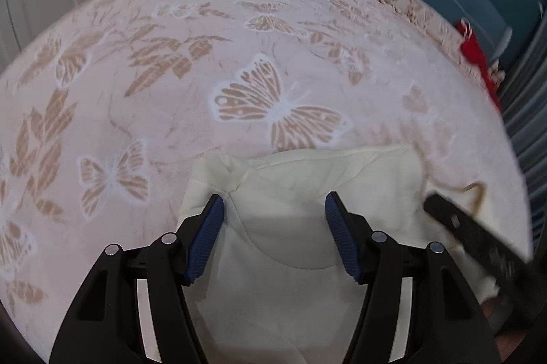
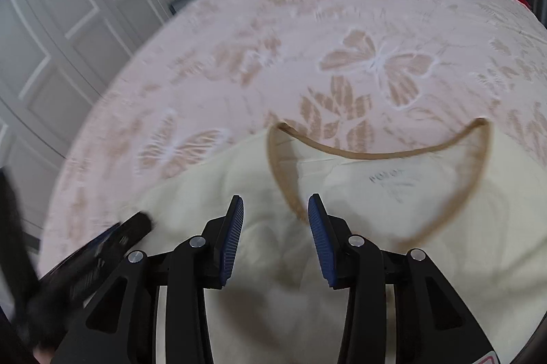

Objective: Fold large clothes

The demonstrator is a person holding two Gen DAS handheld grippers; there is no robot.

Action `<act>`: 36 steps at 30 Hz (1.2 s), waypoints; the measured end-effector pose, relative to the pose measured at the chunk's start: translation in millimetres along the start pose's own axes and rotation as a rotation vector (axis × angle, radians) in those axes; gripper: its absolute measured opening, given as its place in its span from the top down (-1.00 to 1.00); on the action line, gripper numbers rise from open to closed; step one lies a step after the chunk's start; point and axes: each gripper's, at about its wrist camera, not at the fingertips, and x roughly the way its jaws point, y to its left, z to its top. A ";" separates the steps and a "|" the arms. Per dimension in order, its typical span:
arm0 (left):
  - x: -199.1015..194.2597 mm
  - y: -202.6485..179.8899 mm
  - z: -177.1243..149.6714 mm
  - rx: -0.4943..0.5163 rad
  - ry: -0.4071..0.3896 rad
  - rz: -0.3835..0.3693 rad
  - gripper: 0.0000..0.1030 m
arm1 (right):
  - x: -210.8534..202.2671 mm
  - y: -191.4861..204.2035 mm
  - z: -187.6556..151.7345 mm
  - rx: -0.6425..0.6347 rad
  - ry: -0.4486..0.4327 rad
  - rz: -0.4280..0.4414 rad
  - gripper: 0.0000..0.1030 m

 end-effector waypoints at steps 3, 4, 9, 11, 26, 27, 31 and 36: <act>4.0 -5.7 -12.7 0.068 -0.065 0.047 -0.19 | 23.2 -4.8 -6.1 -0.001 0.017 0.007 0.26; 4.3 -6.1 -17.4 0.075 -0.088 0.054 -0.20 | 23.3 -5.2 -9.1 -0.011 -0.008 0.007 0.35; 5.2 -5.2 -22.7 0.085 -0.137 0.067 -0.23 | 24.6 -21.8 -18.0 0.037 -0.050 0.015 0.87; 5.3 -7.6 -23.0 0.093 -0.146 0.076 -0.27 | 26.4 -24.2 -21.3 0.046 -0.068 0.018 0.92; -48.6 -46.9 4.7 0.094 -0.163 -0.082 -0.55 | -102.6 -145.4 -32.9 0.233 -0.261 -0.172 0.75; -54.9 -69.2 10.0 0.108 -0.152 -0.143 -0.55 | -103.5 -159.0 -34.5 0.253 -0.246 -0.189 0.72; -49.7 -157.5 11.6 0.189 -0.064 -0.326 -0.55 | -106.4 -205.7 -43.0 0.342 -0.209 -0.228 0.72; -2.7 -246.5 -18.2 0.313 0.042 -0.295 -0.45 | -91.9 -227.4 -52.1 0.305 -0.147 -0.257 0.97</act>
